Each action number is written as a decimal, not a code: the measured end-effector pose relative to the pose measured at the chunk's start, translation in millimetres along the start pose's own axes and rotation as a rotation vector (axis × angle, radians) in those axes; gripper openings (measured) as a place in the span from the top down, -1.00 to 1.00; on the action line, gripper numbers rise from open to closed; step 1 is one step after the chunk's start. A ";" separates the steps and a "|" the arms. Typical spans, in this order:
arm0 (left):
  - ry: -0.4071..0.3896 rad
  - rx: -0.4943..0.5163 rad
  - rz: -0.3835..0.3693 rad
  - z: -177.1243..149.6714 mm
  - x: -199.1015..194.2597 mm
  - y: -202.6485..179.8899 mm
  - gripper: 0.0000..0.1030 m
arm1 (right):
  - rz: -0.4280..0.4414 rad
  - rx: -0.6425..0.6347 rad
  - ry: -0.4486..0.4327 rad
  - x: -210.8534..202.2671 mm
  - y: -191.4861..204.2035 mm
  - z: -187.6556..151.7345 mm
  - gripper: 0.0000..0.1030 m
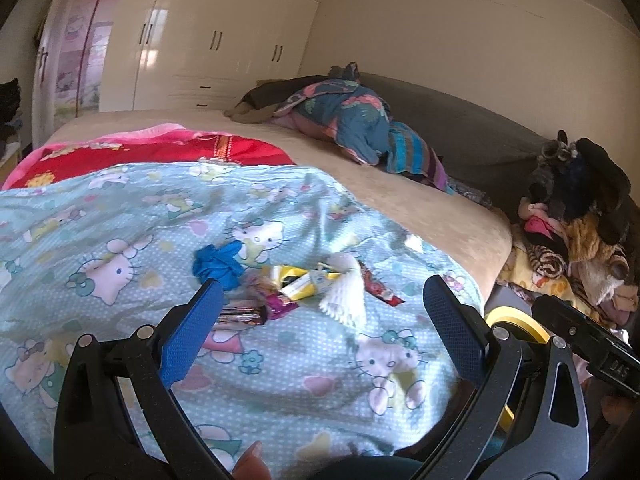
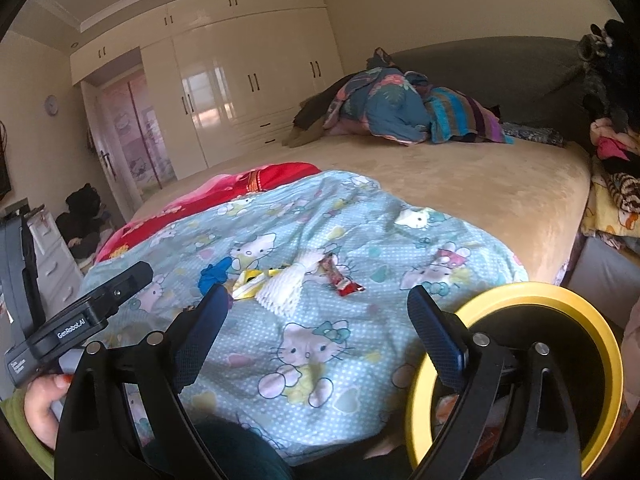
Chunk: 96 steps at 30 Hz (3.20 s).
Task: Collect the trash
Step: 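Move both open tools back over the remaining trash on the blanket, then grasp the small wrapper with the left tool while the right tool grasps the white mesh tassel, then carry the wrapper in the left tool while the right tool carries the white tassel to the bin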
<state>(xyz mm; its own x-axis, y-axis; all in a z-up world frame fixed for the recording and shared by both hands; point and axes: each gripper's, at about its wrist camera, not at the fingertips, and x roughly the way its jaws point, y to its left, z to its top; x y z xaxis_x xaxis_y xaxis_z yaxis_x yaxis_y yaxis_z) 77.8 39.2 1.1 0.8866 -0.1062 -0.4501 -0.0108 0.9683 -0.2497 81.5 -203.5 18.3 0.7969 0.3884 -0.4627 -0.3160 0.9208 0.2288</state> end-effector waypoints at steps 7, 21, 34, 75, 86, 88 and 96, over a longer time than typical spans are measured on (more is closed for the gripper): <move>0.025 -0.050 0.057 -4.0 10.7 29.5 -0.79 | 0.011 -0.027 0.029 28.7 12.2 0.1 -0.72; 0.105 -0.141 0.117 -23.7 38.7 79.3 -0.79 | 0.025 -0.047 0.094 86.7 24.4 -8.5 -0.71; 0.191 -0.323 0.069 -35.9 85.3 110.3 -0.22 | 0.044 -0.015 0.187 139.5 16.6 -24.3 -0.71; 0.178 -0.375 -0.061 -35.7 69.5 108.1 1.00 | 0.186 -0.096 0.186 119.0 34.5 -45.5 0.69; 0.068 -0.283 -0.119 -0.7 25.6 82.4 1.00 | 0.246 -0.163 0.132 88.6 52.6 -39.2 0.69; 0.051 -0.268 -0.136 4.5 19.5 76.1 1.00 | 0.272 -0.171 0.118 81.1 55.5 -35.6 0.69; 0.006 -0.225 -0.164 18.0 1.0 57.1 1.00 | 0.404 -0.114 0.202 72.8 59.0 -33.2 0.69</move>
<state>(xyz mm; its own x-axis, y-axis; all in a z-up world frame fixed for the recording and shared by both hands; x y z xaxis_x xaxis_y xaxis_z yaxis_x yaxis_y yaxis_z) 86.4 98.4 1.9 0.8821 -0.2596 -0.3930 0.0297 0.8634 -0.5036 103.8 -119.7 -30.3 0.4855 0.7056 -0.5161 -0.6442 0.6879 0.3345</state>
